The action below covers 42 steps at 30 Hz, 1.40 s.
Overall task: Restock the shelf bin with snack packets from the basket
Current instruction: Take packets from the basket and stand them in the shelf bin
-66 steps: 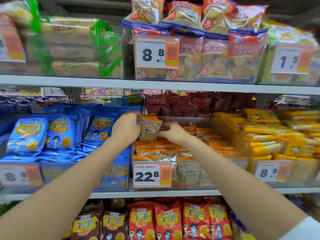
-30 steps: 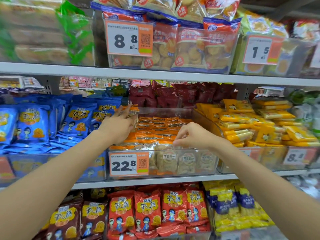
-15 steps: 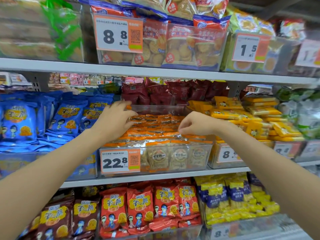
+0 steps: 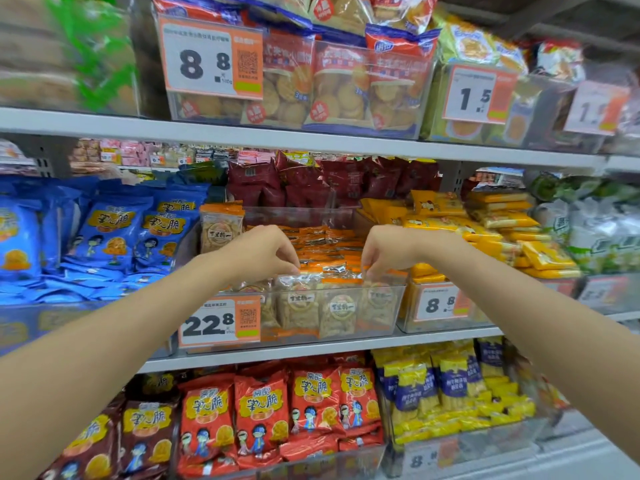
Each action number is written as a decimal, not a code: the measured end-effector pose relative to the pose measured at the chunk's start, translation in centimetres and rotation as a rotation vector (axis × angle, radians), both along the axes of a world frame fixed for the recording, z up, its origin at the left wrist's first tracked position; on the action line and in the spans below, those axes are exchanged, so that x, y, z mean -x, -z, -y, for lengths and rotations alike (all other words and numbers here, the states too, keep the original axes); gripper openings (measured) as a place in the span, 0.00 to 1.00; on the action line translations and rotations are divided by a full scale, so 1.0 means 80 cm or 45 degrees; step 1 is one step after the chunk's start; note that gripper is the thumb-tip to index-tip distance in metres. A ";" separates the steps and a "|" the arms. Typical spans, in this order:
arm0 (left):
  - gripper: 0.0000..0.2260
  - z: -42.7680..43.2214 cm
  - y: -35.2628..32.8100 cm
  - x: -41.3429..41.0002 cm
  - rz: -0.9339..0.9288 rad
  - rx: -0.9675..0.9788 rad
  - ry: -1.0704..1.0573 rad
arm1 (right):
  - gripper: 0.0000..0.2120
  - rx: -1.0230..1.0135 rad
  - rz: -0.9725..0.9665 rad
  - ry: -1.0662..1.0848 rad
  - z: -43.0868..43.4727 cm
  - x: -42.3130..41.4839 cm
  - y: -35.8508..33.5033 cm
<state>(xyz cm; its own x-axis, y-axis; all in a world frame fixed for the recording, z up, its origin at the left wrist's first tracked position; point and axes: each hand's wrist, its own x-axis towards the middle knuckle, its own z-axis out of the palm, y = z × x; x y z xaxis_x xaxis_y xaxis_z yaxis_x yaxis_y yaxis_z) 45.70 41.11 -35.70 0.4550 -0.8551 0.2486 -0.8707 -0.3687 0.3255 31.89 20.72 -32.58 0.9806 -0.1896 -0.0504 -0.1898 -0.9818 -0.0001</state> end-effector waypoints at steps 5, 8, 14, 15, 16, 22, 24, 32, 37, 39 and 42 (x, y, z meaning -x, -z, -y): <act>0.06 0.018 0.009 0.002 0.036 -0.015 -0.020 | 0.08 0.012 -0.101 0.039 -0.004 -0.011 0.001; 0.07 0.017 0.005 -0.002 0.021 -0.083 0.014 | 0.05 0.011 -0.154 0.042 -0.002 -0.016 0.012; 0.06 0.009 0.001 -0.003 -0.025 -0.112 0.029 | 0.11 -0.207 -0.122 -0.035 -0.012 -0.012 0.002; 0.06 0.010 0.003 -0.002 -0.015 -0.082 0.029 | 0.07 -0.204 -0.139 -0.040 -0.012 -0.015 0.011; 0.06 0.010 0.005 -0.002 -0.005 -0.050 0.024 | 0.04 -0.215 -0.127 -0.048 -0.013 -0.017 0.019; 0.07 0.004 0.011 -0.005 -0.027 -0.018 -0.036 | 0.06 -0.445 0.138 -0.028 -0.004 -0.020 0.027; 0.07 0.006 0.010 -0.004 -0.018 -0.050 -0.032 | 0.07 -0.408 0.066 -0.002 -0.004 -0.021 0.030; 0.08 0.019 0.001 0.000 -0.113 -0.047 0.035 | 0.09 -0.226 -0.127 0.040 0.000 -0.013 -0.006; 0.11 0.045 0.007 0.018 -0.139 -0.069 0.084 | 0.05 0.125 -0.273 0.063 0.007 -0.009 -0.010; 0.10 0.054 0.013 0.023 -0.063 -0.078 0.078 | 0.14 0.303 -0.330 0.038 0.001 -0.011 0.004; 0.06 0.057 0.016 0.023 -0.037 -0.051 0.029 | 0.16 0.402 -0.276 0.000 -0.002 -0.010 -0.002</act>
